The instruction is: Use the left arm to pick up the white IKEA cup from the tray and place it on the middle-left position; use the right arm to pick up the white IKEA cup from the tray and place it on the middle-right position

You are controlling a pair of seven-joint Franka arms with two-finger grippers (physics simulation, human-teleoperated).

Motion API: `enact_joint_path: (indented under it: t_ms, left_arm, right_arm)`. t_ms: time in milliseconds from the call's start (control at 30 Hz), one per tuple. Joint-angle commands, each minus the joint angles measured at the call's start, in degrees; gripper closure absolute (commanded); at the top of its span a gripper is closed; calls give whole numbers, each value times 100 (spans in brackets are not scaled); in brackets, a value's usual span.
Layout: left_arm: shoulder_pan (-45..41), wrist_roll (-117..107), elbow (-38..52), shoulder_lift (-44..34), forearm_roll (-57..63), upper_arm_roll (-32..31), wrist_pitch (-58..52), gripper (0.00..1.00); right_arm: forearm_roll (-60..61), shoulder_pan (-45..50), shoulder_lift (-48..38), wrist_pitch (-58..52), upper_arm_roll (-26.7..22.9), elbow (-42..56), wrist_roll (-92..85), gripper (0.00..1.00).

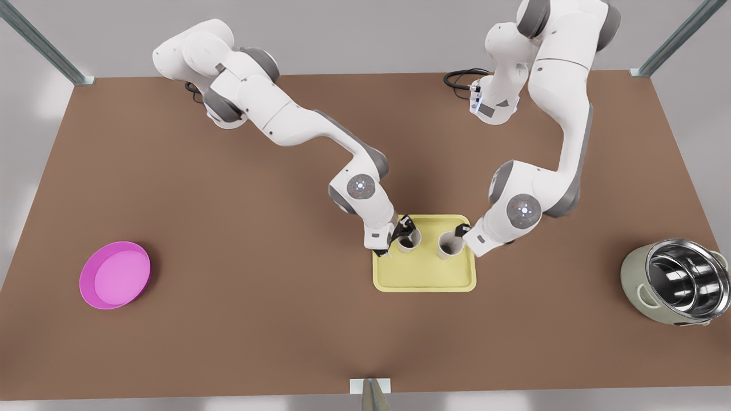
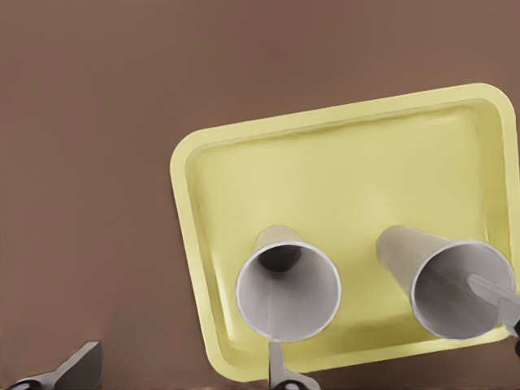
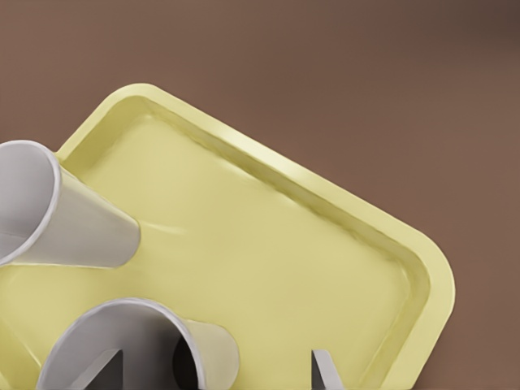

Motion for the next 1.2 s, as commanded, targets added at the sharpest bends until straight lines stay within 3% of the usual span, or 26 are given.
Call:
enact_joint_path:
  t_ms: [0,367,767,867,900,967,1033,1067,1167]
  left_arm:
    - [19,45,-364,-57,44,-6,851,0]
    - [45,28,-250,611,-26,-6,1976,0]
    - [-96,-78,-267,918,-35,-33,2196,0]
    - [-148,-192,-224,945,-35,-33,2240,1]
    - [-148,-263,-188,945,-35,-33,2232,20]
    - [-140,-236,-188,936,-26,-33,2232,44]
    - [-104,-192,-188,919,-26,-24,2196,81]
    - [-104,-184,-180,892,-17,-15,2188,88]
    - [-96,-201,-153,822,-8,2,2082,96]
  right_arm:
    - [5,1,-4,172,3,-22,227,10]
    - [14,176,146,172,-85,-57,219,14]
    - [49,212,216,119,-67,-40,289,60]
    - [40,212,216,119,-58,-31,271,81]
    - [40,212,216,119,-58,-31,271,82]
    - [49,203,137,93,-58,-40,271,85]
    - [14,168,-197,-408,-85,-40,271,85]
    - [5,159,-320,-637,-111,-40,236,86]
    - [-4,-307,-768,-1471,-85,-40,60,86]
